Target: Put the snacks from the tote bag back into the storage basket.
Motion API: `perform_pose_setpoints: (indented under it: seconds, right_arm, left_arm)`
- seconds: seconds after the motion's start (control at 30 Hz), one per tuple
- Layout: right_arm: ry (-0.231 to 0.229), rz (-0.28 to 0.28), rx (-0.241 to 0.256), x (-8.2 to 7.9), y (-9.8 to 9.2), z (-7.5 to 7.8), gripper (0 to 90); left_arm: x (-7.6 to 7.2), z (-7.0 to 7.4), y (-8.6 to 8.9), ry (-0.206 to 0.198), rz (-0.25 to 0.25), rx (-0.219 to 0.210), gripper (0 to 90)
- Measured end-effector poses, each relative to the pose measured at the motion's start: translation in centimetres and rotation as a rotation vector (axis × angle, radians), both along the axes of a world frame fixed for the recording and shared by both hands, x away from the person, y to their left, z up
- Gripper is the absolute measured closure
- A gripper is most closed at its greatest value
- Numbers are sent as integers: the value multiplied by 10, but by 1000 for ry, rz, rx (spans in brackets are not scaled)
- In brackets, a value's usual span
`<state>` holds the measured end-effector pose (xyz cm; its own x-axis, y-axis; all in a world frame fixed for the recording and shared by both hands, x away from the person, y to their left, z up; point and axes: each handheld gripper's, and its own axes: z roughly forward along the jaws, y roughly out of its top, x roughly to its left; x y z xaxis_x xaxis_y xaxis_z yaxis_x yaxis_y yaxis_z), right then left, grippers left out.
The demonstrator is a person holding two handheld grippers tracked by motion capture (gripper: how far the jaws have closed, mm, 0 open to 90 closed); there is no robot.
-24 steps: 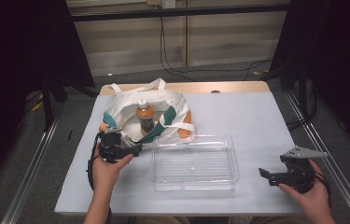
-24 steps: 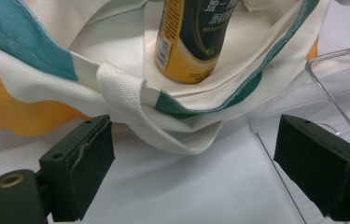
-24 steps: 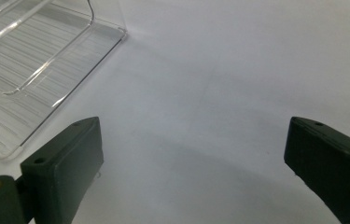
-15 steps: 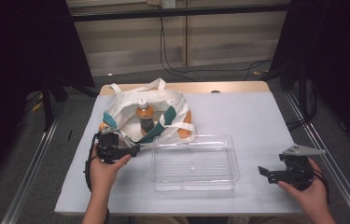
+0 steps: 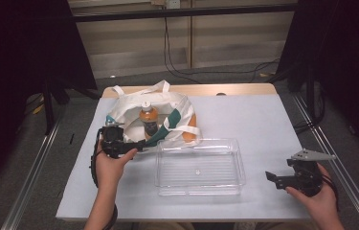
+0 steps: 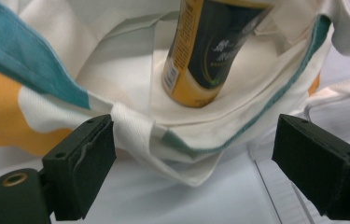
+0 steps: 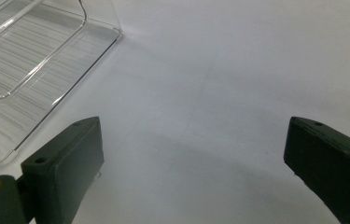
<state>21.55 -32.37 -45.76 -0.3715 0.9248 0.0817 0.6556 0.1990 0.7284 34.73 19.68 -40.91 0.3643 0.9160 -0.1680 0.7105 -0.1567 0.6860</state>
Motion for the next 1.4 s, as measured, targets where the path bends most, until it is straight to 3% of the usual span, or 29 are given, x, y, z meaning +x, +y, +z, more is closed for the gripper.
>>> perform_pose_setpoints:
  seconds: [0.43,0.47,0.73,0.83,1.03,1.17,1.27,1.4]
  right_arm:
    - [-4,-7,3,-1,-2,0,46]
    - [-6,-7,4,-2,-2,0,46]
    - [-8,-2,1,-2,-3,0,47]
    - [-6,-11,8,-2,-3,0,47]
    - [-2,-12,6,-2,-4,0,46]
    - [-1,-6,2,-1,-3,0,46]
    - [-1,-4,3,-1,-3,-1,46]
    - [0,-4,7,-1,-4,-1,46]
  left_arm:
    - [20,17,-20,21,-5,11,132]
    - [22,18,-20,27,-16,26,132]
    - [36,25,-30,36,7,20,135]
    - [40,26,-35,38,22,5,135]
    - [49,29,-47,43,21,28,138]
    - [54,29,-53,56,36,12,140]
    - [61,27,-56,81,46,24,141]
    - [63,26,-59,83,58,23,143]
